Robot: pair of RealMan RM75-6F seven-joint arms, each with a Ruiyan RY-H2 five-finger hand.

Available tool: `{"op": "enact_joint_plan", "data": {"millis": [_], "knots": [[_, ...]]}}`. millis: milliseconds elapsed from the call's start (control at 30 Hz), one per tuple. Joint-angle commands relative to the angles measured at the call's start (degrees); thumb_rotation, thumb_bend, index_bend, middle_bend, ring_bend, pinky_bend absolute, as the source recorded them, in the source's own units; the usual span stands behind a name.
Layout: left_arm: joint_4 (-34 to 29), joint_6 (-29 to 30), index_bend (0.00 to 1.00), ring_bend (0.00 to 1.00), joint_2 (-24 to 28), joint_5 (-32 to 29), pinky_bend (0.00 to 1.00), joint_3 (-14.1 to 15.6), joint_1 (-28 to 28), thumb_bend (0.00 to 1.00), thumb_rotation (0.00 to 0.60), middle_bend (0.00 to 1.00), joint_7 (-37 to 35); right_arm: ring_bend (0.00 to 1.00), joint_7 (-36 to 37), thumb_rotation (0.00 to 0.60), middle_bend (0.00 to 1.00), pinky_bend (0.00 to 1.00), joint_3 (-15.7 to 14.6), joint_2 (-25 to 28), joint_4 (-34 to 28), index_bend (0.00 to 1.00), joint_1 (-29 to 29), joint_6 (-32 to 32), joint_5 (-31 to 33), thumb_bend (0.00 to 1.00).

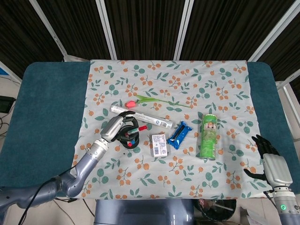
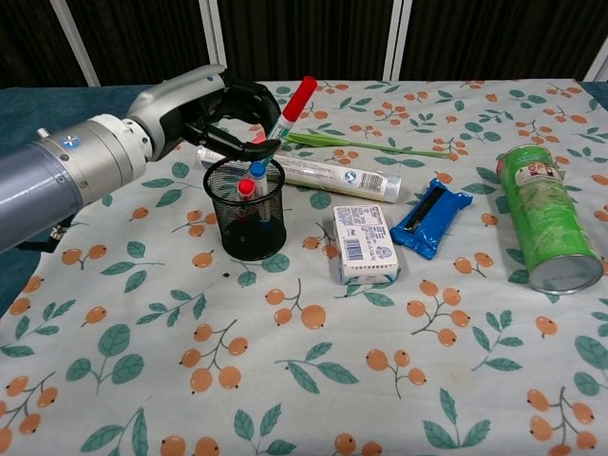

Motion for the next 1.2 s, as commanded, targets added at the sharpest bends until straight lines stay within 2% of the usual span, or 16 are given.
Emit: {"op": "enact_joint_plan", "data": {"millis": [33, 333, 533, 833, 900, 1000, 1067, 1200], "knots": [[1.1, -0.2, 0.52, 0.14, -0.2, 0.2, 0.14, 0.4, 0.0, 0.34, 0.600, 0.46, -1.5, 0.00, 0.4, 0.600, 0.00, 0.18, -0.1, 0.1, -0.3, 0.05, 0.0, -0.3, 0.2, 0.22], [2.5, -0.7, 0.35, 0.10, 0.2, 2.1, 0.11, 2.3, 0.0, 0.32, 0.600, 0.30, -4.8, 0.00, 0.3, 0.600, 0.00, 0.18, 0.0, 0.2, -0.5, 0.08, 0.0, -0.3, 0.3, 0.22], [2.4, -0.4, 0.30, 0.09, 1.2, 2.5, 0.10, 3.1, 0.6, 0.32, 0.600, 0.28, -5.9, 0.00, 0.3, 0.600, 0.00, 0.18, -0.1, 0.2, -0.5, 0.08, 0.0, -0.2, -0.1, 0.22], [-3.5, 4.0, 0.27, 0.07, 6.5, 3.7, 0.10, 2.9, 3.0, 0.32, 0.600, 0.25, -5.9, 0.00, 0.2, 0.600, 0.00, 0.18, -0.1, 0.1, -0.2, 0.08, -0.1, 0.1, -0.1, 0.22], [-7.6, 9.4, 0.26, 0.06, 12.2, 5.3, 0.09, 3.0, 5.8, 0.31, 0.600, 0.23, 0.7, 0.00, -0.1, 0.600, 0.00, 0.18, -0.2, 0.1, 0.0, 0.08, -0.1, 0.3, -0.6, 0.22], [-15.1, 13.5, 0.21, 0.03, 18.9, 4.1, 0.07, 4.3, 10.0, 0.26, 0.600, 0.21, 11.3, 0.00, -0.1, 0.600, 0.00, 0.18, -0.4, 0.1, 0.1, 0.08, -0.2, 0.7, -1.3, 0.22], [-18.0, 15.1, 0.18, 0.02, 21.5, 3.4, 0.05, 5.2, 11.9, 0.22, 0.600, 0.18, 16.1, 0.00, -0.1, 0.600, 0.00, 0.18, -0.4, 0.0, 0.3, 0.08, -0.2, 1.0, -1.6, 0.22], [-22.2, 20.2, 0.13, 0.00, 26.8, 3.3, 0.00, 7.9, 16.7, 0.18, 0.600, 0.05, 26.2, 0.00, -0.2, 0.600, 0.00, 0.18, -0.5, -0.2, 0.9, 0.08, -0.3, 1.6, -2.4, 0.22]]}}
